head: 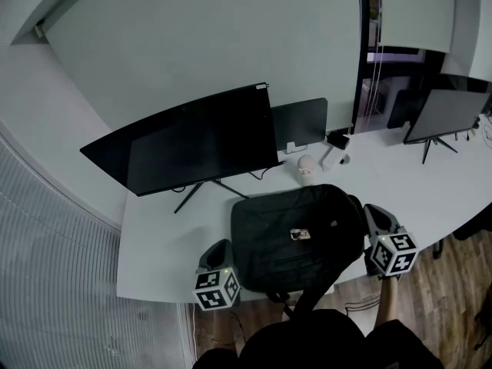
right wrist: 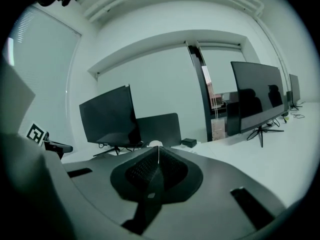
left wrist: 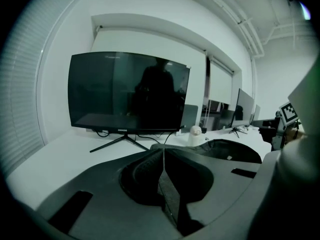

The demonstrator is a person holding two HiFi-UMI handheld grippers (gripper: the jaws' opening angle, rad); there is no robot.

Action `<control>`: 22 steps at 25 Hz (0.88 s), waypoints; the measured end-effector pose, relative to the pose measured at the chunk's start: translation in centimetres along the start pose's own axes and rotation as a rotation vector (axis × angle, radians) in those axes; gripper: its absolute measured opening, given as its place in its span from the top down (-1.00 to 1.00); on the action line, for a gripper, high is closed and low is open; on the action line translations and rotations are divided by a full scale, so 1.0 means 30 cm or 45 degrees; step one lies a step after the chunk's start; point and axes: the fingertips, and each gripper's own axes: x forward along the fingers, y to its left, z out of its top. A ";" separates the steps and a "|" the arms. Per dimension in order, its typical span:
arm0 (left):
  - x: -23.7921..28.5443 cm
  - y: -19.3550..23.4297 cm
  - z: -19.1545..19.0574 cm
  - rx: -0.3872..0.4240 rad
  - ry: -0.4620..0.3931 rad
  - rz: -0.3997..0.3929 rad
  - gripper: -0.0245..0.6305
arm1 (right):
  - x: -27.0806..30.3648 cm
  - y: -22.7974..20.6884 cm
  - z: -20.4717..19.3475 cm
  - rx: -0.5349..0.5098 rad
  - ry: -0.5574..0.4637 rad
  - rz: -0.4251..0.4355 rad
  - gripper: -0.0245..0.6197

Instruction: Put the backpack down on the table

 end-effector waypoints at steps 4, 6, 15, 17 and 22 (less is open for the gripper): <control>-0.051 -0.019 0.065 0.036 -0.073 -0.020 0.87 | -0.031 0.031 0.061 -0.024 -0.073 0.027 0.88; -0.076 -0.032 0.099 0.065 -0.111 -0.033 0.87 | -0.042 0.044 0.081 -0.031 -0.101 0.039 0.88; -0.162 -0.038 0.168 0.121 -0.225 -0.002 0.87 | -0.095 0.098 0.140 -0.087 -0.187 0.088 0.89; -0.170 -0.029 0.169 0.119 -0.238 0.011 0.88 | -0.104 0.103 0.143 -0.089 -0.192 0.093 0.89; -0.186 -0.014 0.169 0.119 -0.257 0.033 0.88 | -0.118 0.102 0.142 -0.073 -0.209 0.095 0.89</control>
